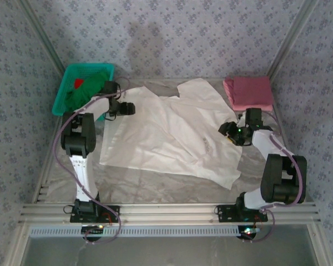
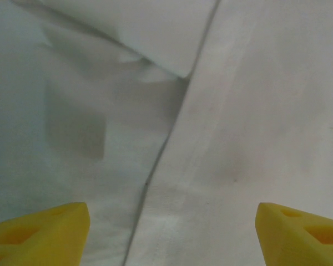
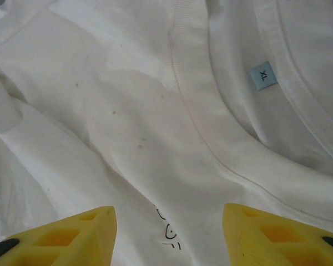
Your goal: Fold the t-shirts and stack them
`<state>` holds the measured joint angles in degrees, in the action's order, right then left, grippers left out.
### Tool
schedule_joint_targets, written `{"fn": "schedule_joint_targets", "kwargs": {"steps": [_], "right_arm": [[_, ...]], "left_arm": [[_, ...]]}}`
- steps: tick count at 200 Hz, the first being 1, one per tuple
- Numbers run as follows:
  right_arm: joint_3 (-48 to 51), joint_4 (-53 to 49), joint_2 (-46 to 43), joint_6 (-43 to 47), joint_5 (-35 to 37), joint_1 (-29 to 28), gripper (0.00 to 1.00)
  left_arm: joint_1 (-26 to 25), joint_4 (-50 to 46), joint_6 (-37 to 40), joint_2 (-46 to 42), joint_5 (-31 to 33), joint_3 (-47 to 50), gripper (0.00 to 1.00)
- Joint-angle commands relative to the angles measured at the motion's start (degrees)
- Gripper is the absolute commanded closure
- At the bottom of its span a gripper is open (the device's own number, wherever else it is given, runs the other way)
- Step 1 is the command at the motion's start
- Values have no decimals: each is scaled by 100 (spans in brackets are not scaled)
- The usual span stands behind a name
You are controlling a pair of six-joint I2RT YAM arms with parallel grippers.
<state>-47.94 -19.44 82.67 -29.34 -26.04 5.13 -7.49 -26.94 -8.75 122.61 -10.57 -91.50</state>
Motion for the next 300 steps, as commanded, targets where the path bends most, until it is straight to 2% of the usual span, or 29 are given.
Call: {"fn": "schedule_joint_targets", "kwargs": {"steps": [1,19,55,93,106,120,141,175,188,201,229,253,269,287,300], "right_arm": [[-135,35,12,-64,-138,16,45],[-87,20,-47,-53,-138,43,46],[-79,81,-76,-52,-149,127,46],[-137,218,125,-119,-191,287,46],[-197,220,263,-159,-173,351,46],[-247,281,482,-193,-175,430,46],[-446,254,925,-133,-96,473,47],[-842,91,1542,111,-29,432,46],[-945,112,1713,130,-68,416,49],[-996,142,1853,133,-59,416,56],[-1076,223,2100,89,-77,421,79],[-1075,276,2143,2,29,439,91],[-1160,240,2224,5,3,446,92],[-1237,257,2245,-23,-74,454,98],[-1357,150,2228,66,-144,415,92]], "left_arm": [[37,-553,101,180,6,-407,25],[19,-539,85,222,-92,-412,30],[-59,-457,112,126,-371,-253,54],[-87,-420,-18,75,-595,-46,55],[-86,-426,-13,41,-601,-6,72],[-87,-405,-31,-31,-609,32,79],[-93,-433,-111,-231,-592,86,100],[-87,-241,-442,-1118,-509,583,100],[-82,-168,-621,-1528,-385,839,100],[-80,-112,-799,-1905,-290,1108,100],[20,-276,-1074,-2472,26,1625,100],[154,-390,-1110,-2712,15,2020,100],[207,-365,-990,-2729,28,2203,100],[239,-350,-944,-2633,11,2259,100],[238,-291,-949,-2544,-13,2252,100]]}}
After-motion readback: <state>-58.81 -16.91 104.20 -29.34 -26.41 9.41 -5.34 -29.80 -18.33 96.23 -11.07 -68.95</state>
